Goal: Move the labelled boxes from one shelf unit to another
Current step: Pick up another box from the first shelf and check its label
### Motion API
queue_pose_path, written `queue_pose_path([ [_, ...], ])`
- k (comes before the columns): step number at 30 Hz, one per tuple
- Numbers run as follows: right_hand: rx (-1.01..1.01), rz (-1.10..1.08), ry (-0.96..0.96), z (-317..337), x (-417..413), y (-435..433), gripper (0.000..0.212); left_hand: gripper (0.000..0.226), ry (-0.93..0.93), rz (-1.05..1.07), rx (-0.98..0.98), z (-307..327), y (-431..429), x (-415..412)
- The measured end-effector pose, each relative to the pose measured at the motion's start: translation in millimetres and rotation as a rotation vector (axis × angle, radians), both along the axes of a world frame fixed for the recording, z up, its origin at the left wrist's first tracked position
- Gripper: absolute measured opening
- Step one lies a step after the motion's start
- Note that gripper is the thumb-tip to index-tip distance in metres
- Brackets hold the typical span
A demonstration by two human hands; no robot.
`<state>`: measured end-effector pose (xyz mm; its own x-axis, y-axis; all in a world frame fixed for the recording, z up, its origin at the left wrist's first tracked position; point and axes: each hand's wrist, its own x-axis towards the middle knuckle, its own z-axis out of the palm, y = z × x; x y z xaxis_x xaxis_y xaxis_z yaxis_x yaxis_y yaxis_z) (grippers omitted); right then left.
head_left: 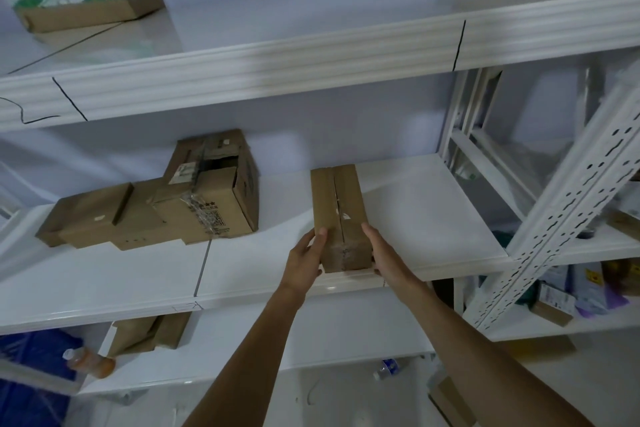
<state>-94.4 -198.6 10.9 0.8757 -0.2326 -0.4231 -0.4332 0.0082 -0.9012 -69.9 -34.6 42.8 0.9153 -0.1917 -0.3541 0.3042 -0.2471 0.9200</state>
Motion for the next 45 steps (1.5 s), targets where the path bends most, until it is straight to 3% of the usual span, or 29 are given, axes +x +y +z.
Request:
queue_pose_path([
  [3,0.143,-0.081,-0.02,5,-4,2,0.071,0.065,-0.089,0.028,0.024,2,3,-4],
  [7,0.172,-0.126,-0.072,16,-3,2,0.039,0.064,-0.199,0.028,-0.013,13,4,-11],
  [9,0.179,-0.128,-0.111,20,-2,1,0.033,0.058,-0.231,0.035,-0.056,19,5,-14],
  [12,0.261,-0.135,-0.144,22,-2,-3,0.041,0.055,-0.252,0.041,-0.08,26,6,-19],
  [16,0.303,-0.109,-0.136,23,-7,-8,0.067,0.055,-0.273,0.05,-0.12,33,9,-23],
  [23,0.525,-0.207,-0.183,26,-21,-16,0.033,0.05,-0.256,0.007,-0.15,44,12,-29],
  [29,0.67,-0.197,-0.177,17,-28,-20,0.055,0.049,-0.202,-0.001,-0.195,41,18,-31],
  [36,0.665,-0.119,-0.196,21,-36,-16,0.068,0.045,-0.16,0.037,-0.239,36,25,-30],
  [45,0.579,-0.067,-0.139,22,-44,-12,0.062,0.047,-0.1,0.057,-0.233,25,26,-33],
])
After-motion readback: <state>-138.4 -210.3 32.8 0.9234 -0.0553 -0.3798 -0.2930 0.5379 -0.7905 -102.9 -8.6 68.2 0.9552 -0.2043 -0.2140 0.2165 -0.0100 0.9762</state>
